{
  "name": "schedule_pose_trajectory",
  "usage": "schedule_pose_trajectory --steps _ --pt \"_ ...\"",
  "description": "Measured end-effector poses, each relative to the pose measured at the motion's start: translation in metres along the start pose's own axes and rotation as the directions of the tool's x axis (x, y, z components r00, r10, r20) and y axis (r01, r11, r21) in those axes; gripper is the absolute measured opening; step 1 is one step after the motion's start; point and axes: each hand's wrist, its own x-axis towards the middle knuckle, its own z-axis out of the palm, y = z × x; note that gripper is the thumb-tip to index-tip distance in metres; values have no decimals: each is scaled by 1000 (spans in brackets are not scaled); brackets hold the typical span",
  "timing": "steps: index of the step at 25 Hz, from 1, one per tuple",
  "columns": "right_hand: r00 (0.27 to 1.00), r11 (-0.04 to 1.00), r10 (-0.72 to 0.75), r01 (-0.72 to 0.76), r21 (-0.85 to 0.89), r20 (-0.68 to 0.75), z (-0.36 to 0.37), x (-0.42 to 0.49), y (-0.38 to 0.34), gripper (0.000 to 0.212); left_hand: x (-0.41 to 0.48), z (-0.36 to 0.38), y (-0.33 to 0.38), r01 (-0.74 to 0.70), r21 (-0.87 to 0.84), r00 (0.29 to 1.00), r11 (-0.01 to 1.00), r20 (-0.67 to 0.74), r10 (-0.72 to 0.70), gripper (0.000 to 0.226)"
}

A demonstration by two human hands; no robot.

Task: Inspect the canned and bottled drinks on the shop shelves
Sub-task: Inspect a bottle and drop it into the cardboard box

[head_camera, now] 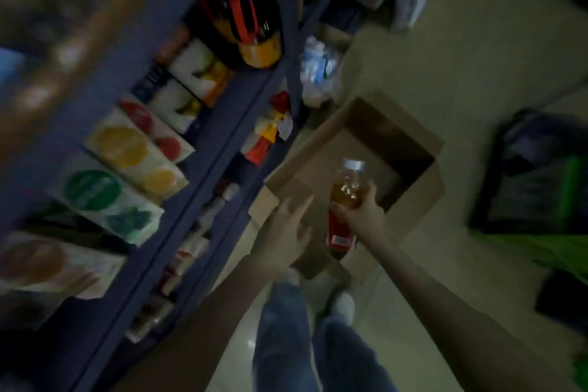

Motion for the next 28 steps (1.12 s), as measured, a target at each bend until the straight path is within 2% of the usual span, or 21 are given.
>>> schedule_pose_trajectory --steps 3,6,10,14,17,20,22,25,28 --pt "999 953 42 -29 -302 35 50 109 83 88 84 83 -55 -12 183 1000 983 -1 12 62" --pt "995 866 97 -71 -496 28 92 204 161 88 157 146 -89 21 254 1000 967 12 -25 58" --pt "989 807 121 -51 -588 80 142 283 230 83 216 185 -118 45 416 995 908 66 -79 59" --pt "975 743 180 -46 -668 132 163 294 249 79 231 180 -120 72 486 987 871 91 -133 59" --pt "988 725 66 48 -687 139 139 251 205 87 208 144 -92 97 460 987 883 68 -144 59" --pt "989 761 -126 145 -632 75 71 177 110 99 166 68 -32 115 356 993 928 -13 -118 58" --pt "971 779 -237 197 -596 12 11 119 34 94 130 -3 22 91 275 992 957 -113 -61 56" --pt "899 750 -433 317 -581 -69 -79 36 -85 98 75 -122 114 42 234 968 971 -249 18 54" --pt "719 649 -683 513 -562 -132 -163 -56 -214 99 4 -254 214 -29 294 882 955 -442 163 54"
